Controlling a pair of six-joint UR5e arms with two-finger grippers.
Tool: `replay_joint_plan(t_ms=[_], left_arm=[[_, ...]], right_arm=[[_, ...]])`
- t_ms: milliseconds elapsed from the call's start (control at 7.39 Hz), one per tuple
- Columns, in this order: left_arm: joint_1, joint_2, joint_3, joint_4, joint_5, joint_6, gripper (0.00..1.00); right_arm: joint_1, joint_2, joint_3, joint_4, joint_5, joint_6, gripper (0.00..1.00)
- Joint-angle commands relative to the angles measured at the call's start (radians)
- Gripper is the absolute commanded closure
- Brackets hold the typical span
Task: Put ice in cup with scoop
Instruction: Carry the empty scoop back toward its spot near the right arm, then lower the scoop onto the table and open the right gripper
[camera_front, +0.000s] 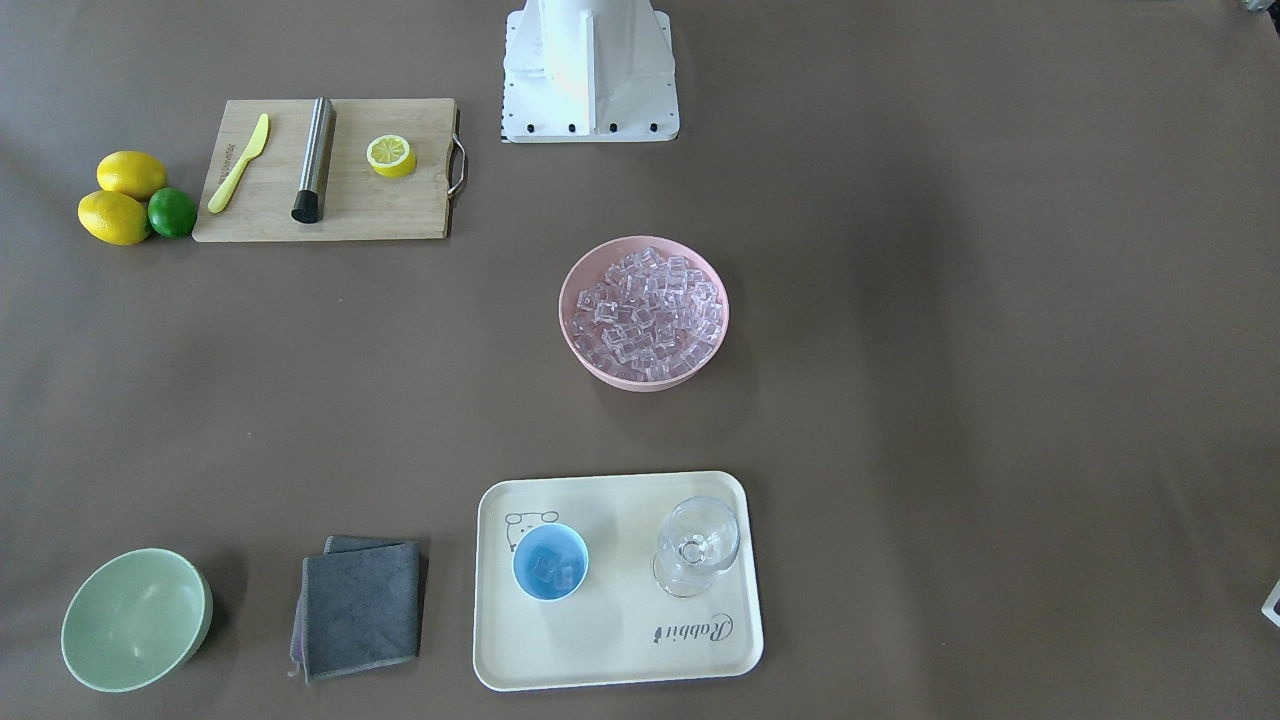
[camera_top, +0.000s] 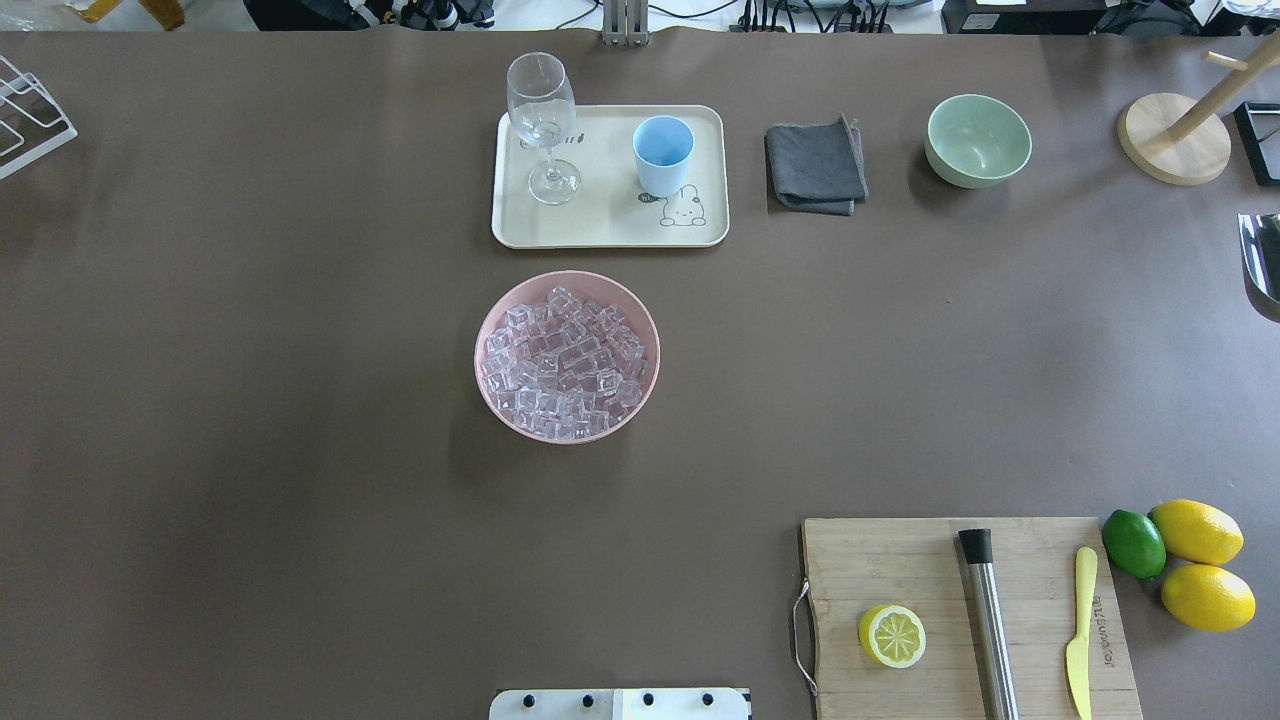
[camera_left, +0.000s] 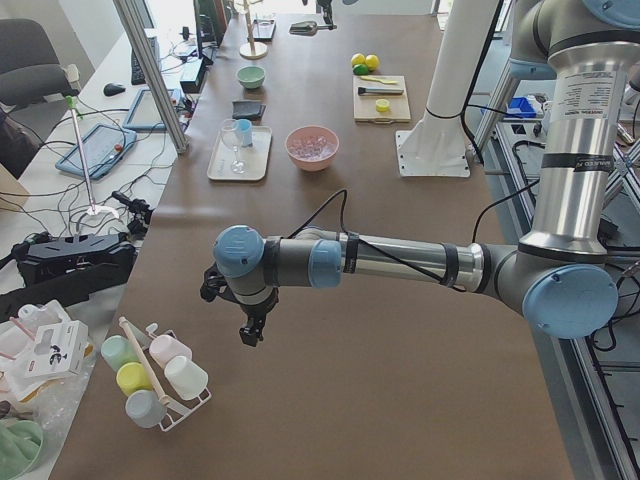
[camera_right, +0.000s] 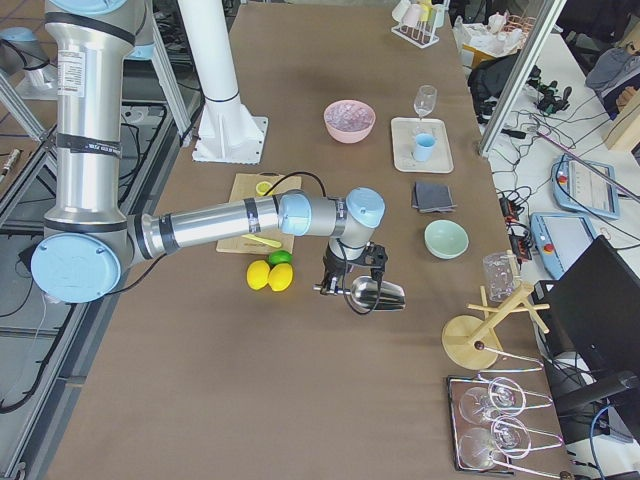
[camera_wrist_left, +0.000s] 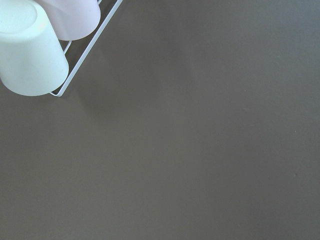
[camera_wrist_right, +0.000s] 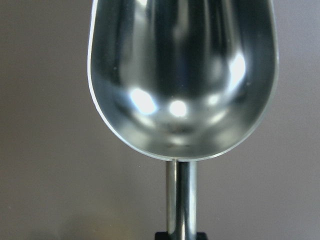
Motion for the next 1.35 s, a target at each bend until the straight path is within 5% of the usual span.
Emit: replay_joint_plan(t_ms=[0, 271, 1218], left_arm=[[-0.004, 0.003, -0.003, 0.0, 0.001, -0.012, 0.01], [-0.003, 0.003, -0.003, 0.0, 0.001, -0.012, 0.01], [0.001, 0.004, 0.003, -0.001, 0.001, -0.01, 0.01]], right_arm=[[-0.041, 0.053, -0.089, 0.064, 0.016, 0.104, 1.0], [-0.1, 0.047, -0.106, 0.184, 0.016, 0.255, 1.0], [-0.199, 0.052, -0.131, 0.259, 0.02, 0.223, 1.0]])
